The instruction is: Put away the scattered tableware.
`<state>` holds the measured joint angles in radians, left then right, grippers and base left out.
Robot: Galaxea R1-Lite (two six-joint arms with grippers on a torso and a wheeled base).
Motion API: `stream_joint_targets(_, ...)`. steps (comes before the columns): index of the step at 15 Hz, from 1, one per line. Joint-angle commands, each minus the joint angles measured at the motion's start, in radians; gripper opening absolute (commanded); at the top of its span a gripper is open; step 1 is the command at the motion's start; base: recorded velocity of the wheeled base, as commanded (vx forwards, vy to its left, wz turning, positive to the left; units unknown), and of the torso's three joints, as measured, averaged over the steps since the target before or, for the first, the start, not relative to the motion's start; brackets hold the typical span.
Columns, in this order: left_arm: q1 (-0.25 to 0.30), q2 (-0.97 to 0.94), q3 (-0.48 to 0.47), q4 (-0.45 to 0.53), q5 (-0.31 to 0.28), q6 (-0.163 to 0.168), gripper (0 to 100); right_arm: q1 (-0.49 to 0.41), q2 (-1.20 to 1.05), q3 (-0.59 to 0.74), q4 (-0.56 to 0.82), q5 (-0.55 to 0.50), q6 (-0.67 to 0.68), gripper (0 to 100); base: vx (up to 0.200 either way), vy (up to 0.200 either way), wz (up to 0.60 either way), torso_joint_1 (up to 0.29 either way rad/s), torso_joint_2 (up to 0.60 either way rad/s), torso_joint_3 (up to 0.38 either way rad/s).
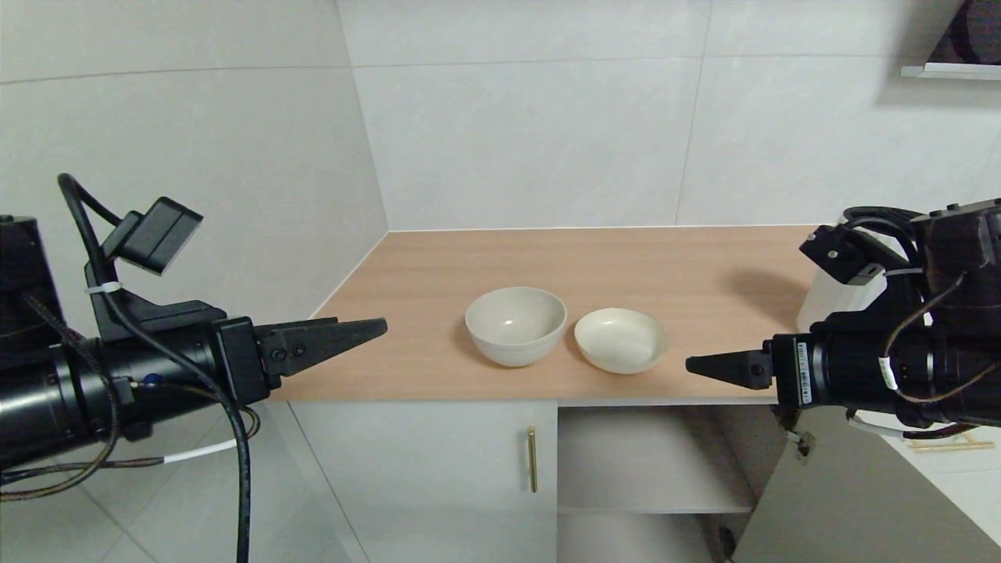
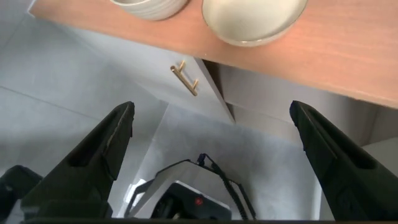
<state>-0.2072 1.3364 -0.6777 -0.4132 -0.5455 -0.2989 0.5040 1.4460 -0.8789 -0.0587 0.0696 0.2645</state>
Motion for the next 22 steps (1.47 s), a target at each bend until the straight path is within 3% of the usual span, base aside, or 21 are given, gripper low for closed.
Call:
stream_joint_targets(1,0.000,-0.008,-0.034,0.034,-0.001,0.000,100,-0.001,0.031,-0.014,-0.009,-0.001,-0.021,100,0.000,0.000,0.00,0.027,-0.06,-0.046)
stream_joint_targets(3,0.000,0.009,-0.131,0.162,-0.001,0.000,100,-0.009,0.090,-0.066,-0.029,-0.004,-0.028,100,0.000,0.000,0.00,0.000,0.00,0.000)
stream_joint_targets(4,0.000,0.033,-0.243,0.312,-0.001,0.000,100,-0.022,0.145,-0.140,-0.016,-0.011,-0.025,100,0.000,0.000,0.00,0.000,0.00,0.000)
stream_joint_targets(6,0.000,0.053,-0.379,0.539,0.001,0.000,100,-0.053,0.180,-0.213,0.045,-0.010,-0.022,100,0.000,0.000,0.00,0.000,0.00,0.000)
stream_joint_targets(7,0.000,0.090,-0.422,0.591,0.007,0.000,100,-0.067,0.198,-0.242,0.076,-0.011,-0.016,100,0.000,0.000,0.00,0.000,0.00,0.000)
stream_joint_targets(9,-0.003,0.162,-0.438,0.593,0.072,-0.003,100,-0.068,0.246,-0.278,0.088,-0.033,0.029,100,0.000,0.000,0.00,0.000,0.00,0.000)
stream_joint_targets(11,-0.054,0.222,-0.441,0.556,0.184,-0.031,100,-0.068,0.291,-0.310,0.089,-0.088,0.088,100,0.000,0.000,0.00,0.000,0.00,0.000)
stream_joint_targets(12,-0.098,0.277,-0.447,0.499,0.271,-0.109,100,-0.068,0.324,-0.327,0.086,-0.134,0.096,100,0.000,0.000,0.00,0.000,0.00,0.000)
stream_joint_targets(13,-0.123,0.317,-0.453,0.442,0.322,-0.166,100,-0.068,0.347,-0.341,0.083,-0.152,0.101,100,0.000,0.000,0.00,0.000,0.00,0.000)
stream_joint_targets(15,-0.162,0.409,-0.456,0.330,0.414,-0.235,100,-0.067,0.384,-0.370,0.082,-0.166,0.145,100,0.000,0.000,0.00,0.000,0.00,0.000)
stream_joint_targets(18,-0.189,0.549,-0.533,0.292,0.559,-0.247,100,-0.064,0.392,-0.367,0.080,-0.166,0.156,100,0.000,0.000,0.00,0.000,0.00,0.000)
stream_joint_targets(20,-0.208,0.613,-0.576,0.298,0.604,-0.264,100,-0.062,0.392,-0.364,0.080,-0.165,0.154,100,0.000,0.000,0.00,0.000,0.00,0.000)
stream_joint_targets(22,-0.225,0.646,-0.594,0.300,0.605,-0.293,100,-0.062,0.393,-0.362,0.080,-0.165,0.154,100,0.000,0.000,0.00,0.000,0.00,0.000)
